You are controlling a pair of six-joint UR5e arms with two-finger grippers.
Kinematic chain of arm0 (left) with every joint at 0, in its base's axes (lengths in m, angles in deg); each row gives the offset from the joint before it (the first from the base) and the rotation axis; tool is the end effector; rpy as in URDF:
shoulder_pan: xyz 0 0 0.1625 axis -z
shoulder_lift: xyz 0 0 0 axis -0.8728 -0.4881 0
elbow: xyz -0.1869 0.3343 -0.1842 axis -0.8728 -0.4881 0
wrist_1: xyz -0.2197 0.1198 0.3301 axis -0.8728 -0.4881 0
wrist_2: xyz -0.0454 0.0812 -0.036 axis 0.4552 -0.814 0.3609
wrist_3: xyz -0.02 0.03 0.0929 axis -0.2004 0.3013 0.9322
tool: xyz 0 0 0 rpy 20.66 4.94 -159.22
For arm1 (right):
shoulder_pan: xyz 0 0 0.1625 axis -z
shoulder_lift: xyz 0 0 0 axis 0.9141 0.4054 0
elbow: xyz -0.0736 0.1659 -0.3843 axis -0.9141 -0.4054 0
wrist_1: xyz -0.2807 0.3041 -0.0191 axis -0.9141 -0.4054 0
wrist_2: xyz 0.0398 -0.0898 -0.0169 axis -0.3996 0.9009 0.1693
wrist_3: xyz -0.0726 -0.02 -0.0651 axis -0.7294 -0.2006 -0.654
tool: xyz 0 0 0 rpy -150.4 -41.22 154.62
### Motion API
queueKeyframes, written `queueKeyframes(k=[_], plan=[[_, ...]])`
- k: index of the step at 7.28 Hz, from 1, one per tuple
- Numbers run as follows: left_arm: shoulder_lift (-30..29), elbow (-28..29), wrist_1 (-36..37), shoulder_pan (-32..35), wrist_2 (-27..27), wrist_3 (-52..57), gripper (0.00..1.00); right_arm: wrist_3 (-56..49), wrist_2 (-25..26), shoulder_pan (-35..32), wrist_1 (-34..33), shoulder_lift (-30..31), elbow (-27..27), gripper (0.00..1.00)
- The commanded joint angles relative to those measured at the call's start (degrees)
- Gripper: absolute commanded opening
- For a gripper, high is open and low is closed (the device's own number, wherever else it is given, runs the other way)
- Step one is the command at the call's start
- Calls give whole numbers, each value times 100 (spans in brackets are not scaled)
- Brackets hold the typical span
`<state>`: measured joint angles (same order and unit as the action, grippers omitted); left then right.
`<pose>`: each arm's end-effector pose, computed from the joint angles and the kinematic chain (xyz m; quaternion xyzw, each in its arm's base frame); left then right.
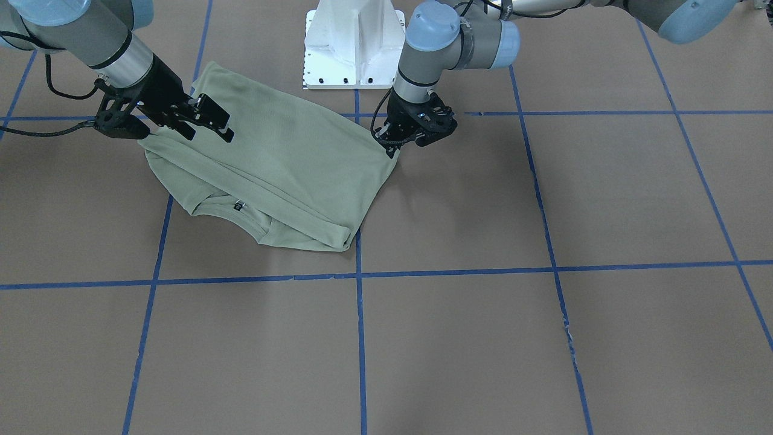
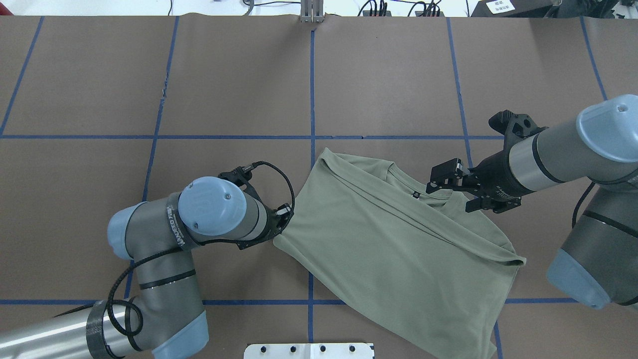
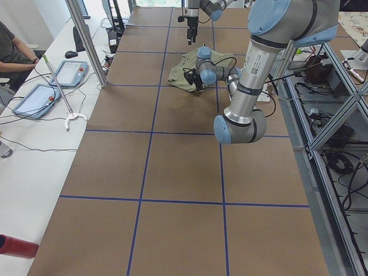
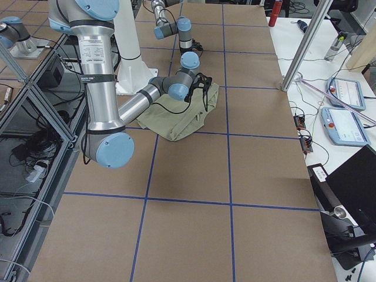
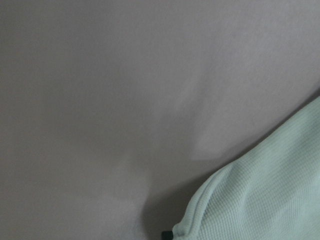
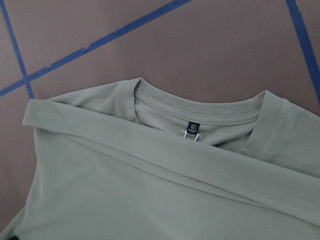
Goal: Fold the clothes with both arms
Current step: 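Grasp the shirt edge with the left gripper and pull it farther from the robot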
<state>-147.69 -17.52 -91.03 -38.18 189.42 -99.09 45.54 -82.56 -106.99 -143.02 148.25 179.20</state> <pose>0.5577 -0.3558 0.2320 -0.0695 0.4630 -0.2699 0.8414 -0.3246 -0.3838 0.3257 -0.0681 -0.5265 0.1428 0.8353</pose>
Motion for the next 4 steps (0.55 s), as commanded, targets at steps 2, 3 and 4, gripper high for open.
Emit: queueKeyframes(k=[2, 3, 4], plan=[[-43, 311, -62, 709, -29, 578, 0, 27, 47, -14, 8, -12, 24, 100], [-138, 539, -98, 928, -21, 737, 0, 35, 56, -14, 17, -12, 24, 100], [-322, 898, -185, 1052, -21, 791, 0, 44, 56, -14, 8, -4, 33, 100]])
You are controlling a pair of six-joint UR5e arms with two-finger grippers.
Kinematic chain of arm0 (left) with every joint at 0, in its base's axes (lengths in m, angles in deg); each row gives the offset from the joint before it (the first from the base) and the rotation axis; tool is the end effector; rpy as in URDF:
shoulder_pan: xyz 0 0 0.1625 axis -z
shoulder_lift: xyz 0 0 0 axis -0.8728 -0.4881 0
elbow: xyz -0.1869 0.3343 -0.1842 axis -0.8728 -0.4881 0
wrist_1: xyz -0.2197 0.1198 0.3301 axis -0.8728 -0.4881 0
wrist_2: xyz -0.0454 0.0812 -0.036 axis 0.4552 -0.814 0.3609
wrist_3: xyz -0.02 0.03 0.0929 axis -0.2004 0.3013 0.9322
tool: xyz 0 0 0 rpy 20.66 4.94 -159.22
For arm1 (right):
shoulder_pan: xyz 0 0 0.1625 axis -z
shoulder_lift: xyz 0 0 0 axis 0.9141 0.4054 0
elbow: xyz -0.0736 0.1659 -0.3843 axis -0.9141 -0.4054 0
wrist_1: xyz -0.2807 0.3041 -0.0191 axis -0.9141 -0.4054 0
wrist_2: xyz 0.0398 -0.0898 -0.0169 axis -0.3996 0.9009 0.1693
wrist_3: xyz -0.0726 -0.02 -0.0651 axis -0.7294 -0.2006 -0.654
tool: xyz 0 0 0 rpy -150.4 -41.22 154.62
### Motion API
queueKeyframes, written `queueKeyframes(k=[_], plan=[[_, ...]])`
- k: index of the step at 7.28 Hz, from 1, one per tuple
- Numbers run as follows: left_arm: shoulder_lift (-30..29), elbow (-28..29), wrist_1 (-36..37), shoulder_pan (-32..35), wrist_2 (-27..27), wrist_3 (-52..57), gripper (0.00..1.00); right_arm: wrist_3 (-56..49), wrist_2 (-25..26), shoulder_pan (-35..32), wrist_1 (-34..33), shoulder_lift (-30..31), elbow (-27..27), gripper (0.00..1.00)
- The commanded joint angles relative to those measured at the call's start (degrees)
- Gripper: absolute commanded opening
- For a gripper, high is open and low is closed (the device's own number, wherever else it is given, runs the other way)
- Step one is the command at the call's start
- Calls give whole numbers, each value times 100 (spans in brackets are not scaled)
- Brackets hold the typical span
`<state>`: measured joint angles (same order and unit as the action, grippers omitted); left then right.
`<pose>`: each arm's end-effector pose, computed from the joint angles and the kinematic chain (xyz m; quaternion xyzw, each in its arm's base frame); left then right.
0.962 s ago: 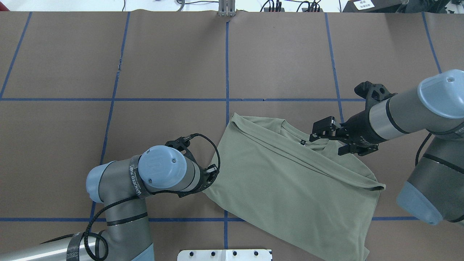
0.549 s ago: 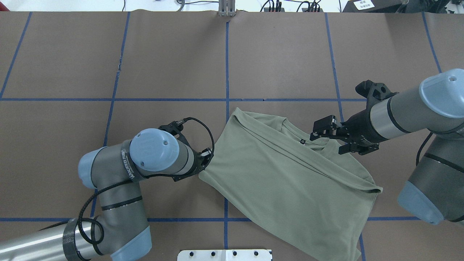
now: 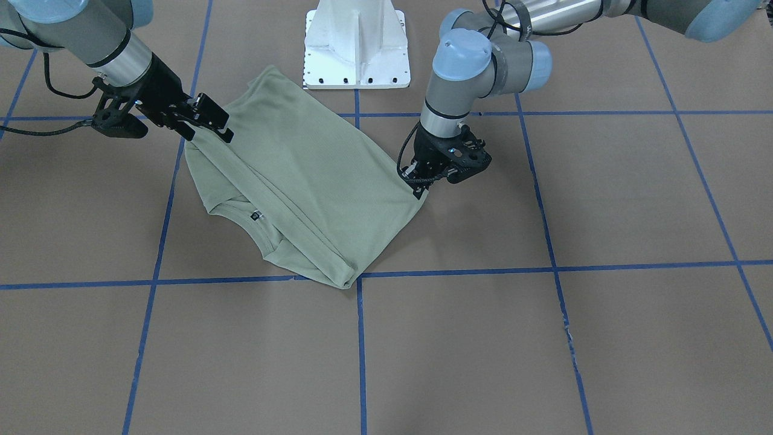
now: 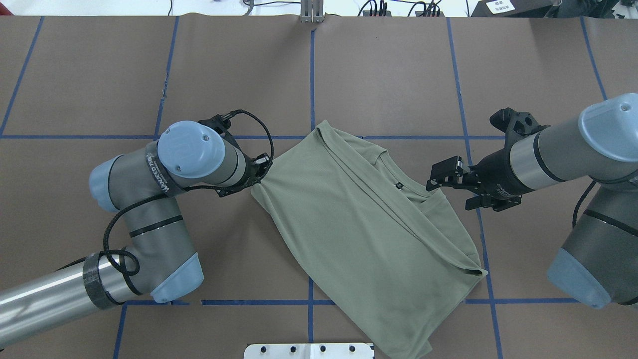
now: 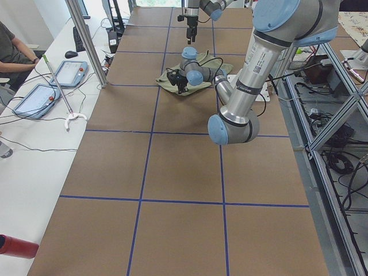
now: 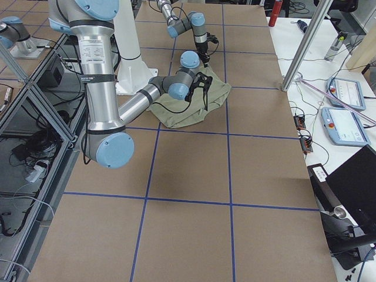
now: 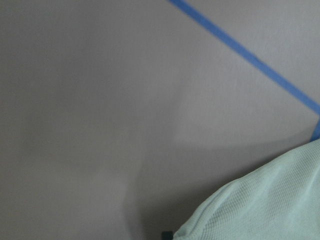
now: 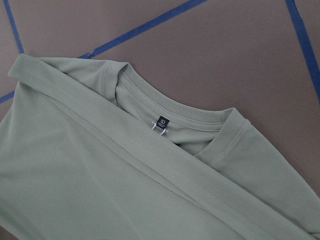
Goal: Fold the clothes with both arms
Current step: 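Grasp the shirt edge with the left gripper and pull it farther from the robot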
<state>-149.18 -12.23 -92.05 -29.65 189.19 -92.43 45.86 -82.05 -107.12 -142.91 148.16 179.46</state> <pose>0.5219 -0.4491 0.2525 -0.0105 0.4468 -0.2904 0.8461 -0.3228 -0.3847 0.3229 -0.0636 -0.5285 0.1468 0.8337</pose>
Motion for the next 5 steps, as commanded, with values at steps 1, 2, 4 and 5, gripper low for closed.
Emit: queueKeyframes(k=[1, 2, 4, 5], plan=[[-409, 808, -327, 321, -6, 134, 0, 13, 5, -1, -4, 6, 16, 100], [-629, 1178, -442, 462, -6, 204, 0, 13, 5, -1, 5, 6, 16, 100], [-762, 1357, -496, 743, -172, 598, 0, 13, 13, -1, -4, 6, 16, 100], [-946, 1741, -688, 823, -304, 730, 0, 13, 14, -1, 5, 6, 16, 100]])
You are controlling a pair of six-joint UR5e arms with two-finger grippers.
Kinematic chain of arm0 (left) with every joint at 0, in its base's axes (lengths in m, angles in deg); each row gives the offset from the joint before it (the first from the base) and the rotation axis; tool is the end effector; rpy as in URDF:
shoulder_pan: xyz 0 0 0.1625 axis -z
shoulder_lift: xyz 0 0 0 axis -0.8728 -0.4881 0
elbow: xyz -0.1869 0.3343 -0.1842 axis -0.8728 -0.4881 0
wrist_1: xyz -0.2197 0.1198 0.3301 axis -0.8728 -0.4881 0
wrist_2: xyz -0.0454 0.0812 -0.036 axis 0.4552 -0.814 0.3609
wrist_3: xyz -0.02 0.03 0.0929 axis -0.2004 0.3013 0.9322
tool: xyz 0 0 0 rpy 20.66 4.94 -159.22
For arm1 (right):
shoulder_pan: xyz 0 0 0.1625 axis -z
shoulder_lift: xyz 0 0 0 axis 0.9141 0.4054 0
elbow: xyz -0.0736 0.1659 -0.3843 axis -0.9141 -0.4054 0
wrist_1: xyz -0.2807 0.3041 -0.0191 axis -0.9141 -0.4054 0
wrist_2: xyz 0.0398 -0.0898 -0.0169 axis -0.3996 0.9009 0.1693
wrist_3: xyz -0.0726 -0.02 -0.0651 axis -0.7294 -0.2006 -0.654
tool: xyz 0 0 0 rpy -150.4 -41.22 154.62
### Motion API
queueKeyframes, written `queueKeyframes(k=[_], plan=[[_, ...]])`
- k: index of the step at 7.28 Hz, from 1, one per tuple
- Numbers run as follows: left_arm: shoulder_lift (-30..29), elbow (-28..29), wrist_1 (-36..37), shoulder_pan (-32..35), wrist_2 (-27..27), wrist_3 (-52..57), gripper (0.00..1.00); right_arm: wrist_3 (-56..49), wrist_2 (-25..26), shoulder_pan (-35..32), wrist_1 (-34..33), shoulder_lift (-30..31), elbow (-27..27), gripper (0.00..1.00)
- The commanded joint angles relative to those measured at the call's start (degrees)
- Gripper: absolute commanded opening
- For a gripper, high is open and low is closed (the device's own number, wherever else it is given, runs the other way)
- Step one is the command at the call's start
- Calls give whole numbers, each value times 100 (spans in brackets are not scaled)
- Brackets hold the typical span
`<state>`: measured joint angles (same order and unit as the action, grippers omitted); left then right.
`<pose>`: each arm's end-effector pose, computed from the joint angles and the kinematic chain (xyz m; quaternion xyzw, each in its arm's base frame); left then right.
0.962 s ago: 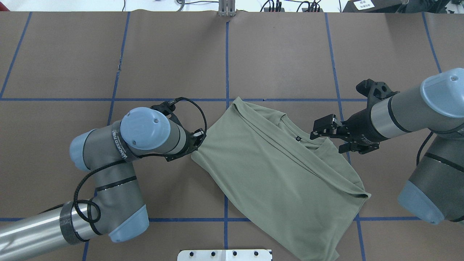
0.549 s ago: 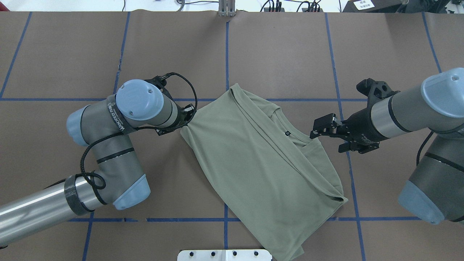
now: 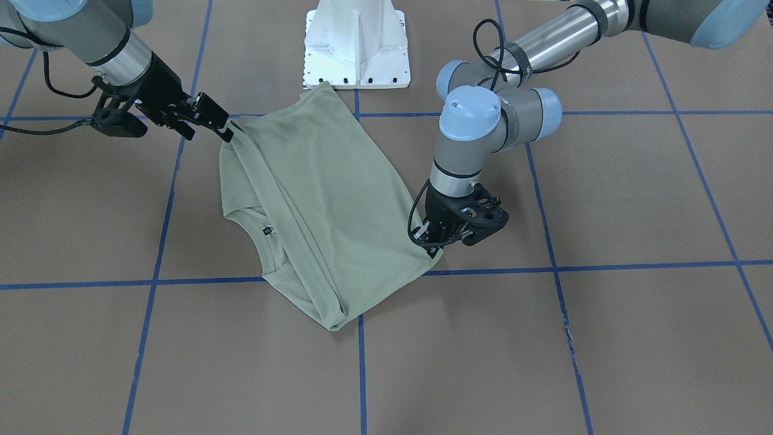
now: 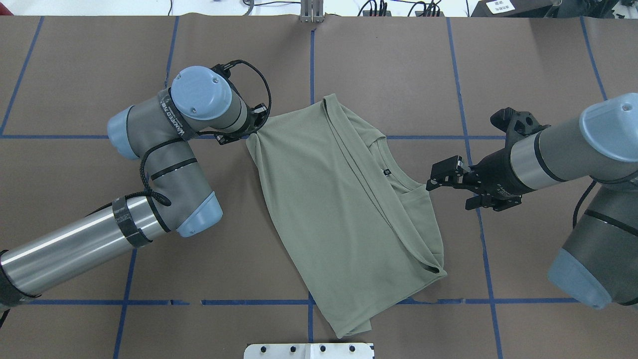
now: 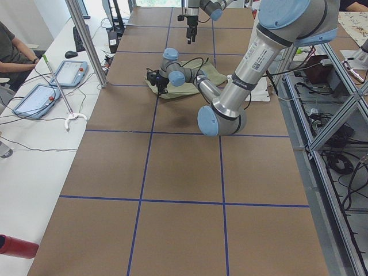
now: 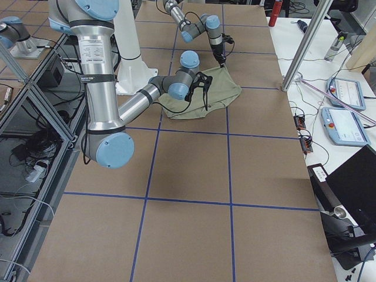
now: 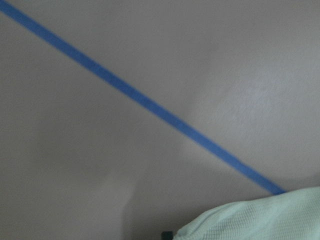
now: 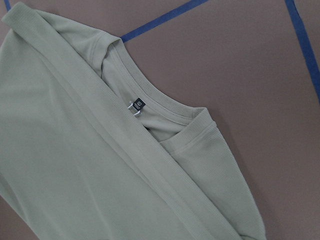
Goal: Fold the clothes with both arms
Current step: 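Grasp the shirt edge with the left gripper and pull it farther from the robot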
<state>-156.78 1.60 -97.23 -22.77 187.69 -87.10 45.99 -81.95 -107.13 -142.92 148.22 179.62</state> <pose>0.5182 -0.5537 0.2558 0.0460 0.4349 -0.3097 0.8443 -0.3220 -0.3844 0.3222 -0.0630 -0.5288 0.1480 0.8333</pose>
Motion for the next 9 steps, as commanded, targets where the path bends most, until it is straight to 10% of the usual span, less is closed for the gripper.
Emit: queueKeyframes(k=[1, 9], plan=[[-388, 944, -711, 249, -260, 216, 0, 0, 3, 0, -2, 0, 0, 100], [-2101, 4030, -3536, 610, -1157, 1025, 0, 9, 249, -9, 6, 44, 9, 100]])
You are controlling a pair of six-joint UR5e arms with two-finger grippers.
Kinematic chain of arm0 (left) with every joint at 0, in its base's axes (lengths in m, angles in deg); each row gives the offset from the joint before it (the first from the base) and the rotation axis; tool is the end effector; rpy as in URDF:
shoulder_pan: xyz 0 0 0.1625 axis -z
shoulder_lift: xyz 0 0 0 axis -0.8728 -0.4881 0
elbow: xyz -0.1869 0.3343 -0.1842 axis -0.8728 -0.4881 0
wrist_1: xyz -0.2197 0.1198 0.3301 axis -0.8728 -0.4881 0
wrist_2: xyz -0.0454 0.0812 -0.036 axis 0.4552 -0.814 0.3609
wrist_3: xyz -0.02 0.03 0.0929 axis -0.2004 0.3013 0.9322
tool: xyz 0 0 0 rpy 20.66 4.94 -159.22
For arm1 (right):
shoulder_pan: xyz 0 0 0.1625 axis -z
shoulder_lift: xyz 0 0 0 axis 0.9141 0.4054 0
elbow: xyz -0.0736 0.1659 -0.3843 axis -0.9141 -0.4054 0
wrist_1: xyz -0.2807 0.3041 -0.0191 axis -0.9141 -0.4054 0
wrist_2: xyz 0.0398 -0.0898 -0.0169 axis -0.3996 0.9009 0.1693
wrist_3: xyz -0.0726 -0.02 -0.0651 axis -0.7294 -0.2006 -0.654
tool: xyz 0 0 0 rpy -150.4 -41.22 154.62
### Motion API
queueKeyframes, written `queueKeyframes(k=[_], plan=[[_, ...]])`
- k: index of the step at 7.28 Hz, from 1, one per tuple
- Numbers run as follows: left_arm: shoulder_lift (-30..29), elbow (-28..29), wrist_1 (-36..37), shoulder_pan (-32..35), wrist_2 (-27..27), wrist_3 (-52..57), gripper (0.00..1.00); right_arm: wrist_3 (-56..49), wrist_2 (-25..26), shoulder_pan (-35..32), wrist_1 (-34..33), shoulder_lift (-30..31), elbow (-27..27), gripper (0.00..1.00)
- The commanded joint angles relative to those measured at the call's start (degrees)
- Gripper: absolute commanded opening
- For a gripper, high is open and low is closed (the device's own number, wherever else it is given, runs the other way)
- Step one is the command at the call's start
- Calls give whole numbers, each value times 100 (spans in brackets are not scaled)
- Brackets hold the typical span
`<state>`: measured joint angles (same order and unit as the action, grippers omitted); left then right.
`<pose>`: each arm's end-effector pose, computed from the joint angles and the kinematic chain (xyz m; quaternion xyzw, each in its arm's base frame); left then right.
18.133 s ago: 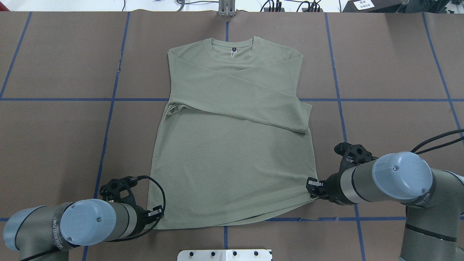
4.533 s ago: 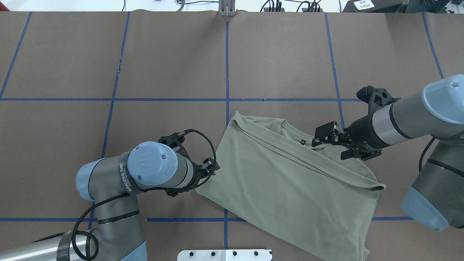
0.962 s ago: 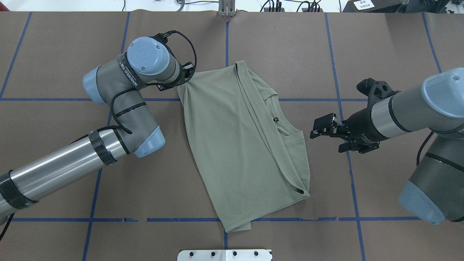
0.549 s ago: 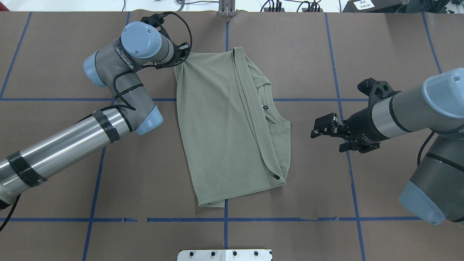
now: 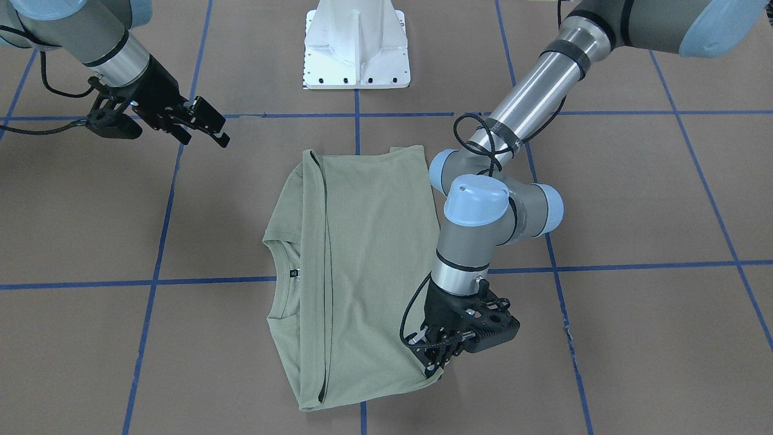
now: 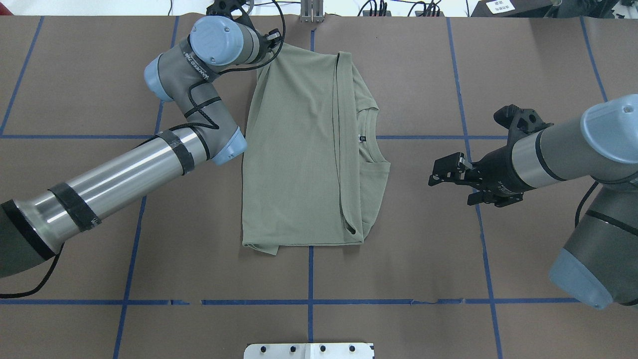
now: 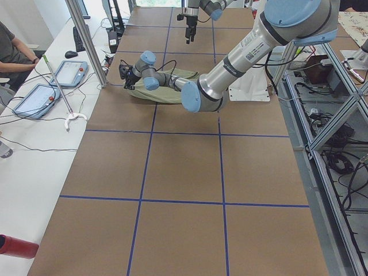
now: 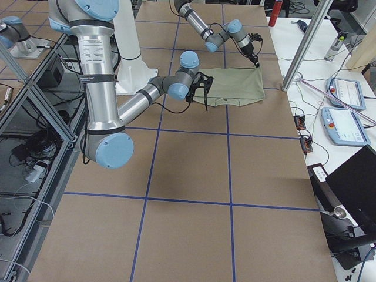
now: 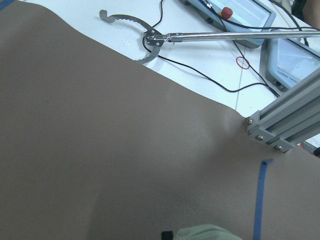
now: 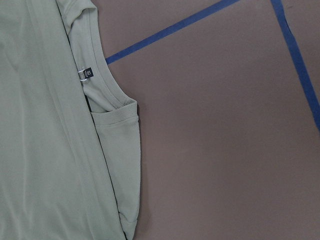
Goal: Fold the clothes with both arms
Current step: 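Grasp the shirt edge with the left gripper and pull it farther from the robot, then release the shirt with the left gripper while the right gripper moves over the shirt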
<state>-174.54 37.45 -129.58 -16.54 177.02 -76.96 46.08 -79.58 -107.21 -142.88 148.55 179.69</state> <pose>0.5327 -0.7081 0.2352 0.2279 0.4909 -0.2995 0.7857 -0.3197 -0.3878 0.3256 -0.0468 -0.5238 0.1608 0.8352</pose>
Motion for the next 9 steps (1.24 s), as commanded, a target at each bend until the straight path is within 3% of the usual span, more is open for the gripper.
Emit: queueKeyframes(k=[1, 2, 5, 6, 7, 8, 9], plan=[[-328, 459, -329, -4, -90, 11, 25, 0, 13, -19, 2, 20, 45, 100], [-319, 459, -443, 5, -107, 63, 99, 0, 13, -19, -6, 55, 28, 100], [-328, 424, -453, 241, -29, 283, 100, 0, 13, -10, -6, 20, 28, 100], [-293, 250, -418, 364, 320, 553, 100, -9, 152, 8, 2, -6, 45, 100], [369, -509, -287, 382, 723, 643, 100, -17, 449, 286, -24, -7, 19, 100], [1037, -1534, 297, 383, 1075, 983, 100, -61, 844, 550, -41, -7, -7, 100], [1452, -2415, 1077, 391, 1149, 1247, 100, -96, 908, 657, -268, -172, -60, 100]])
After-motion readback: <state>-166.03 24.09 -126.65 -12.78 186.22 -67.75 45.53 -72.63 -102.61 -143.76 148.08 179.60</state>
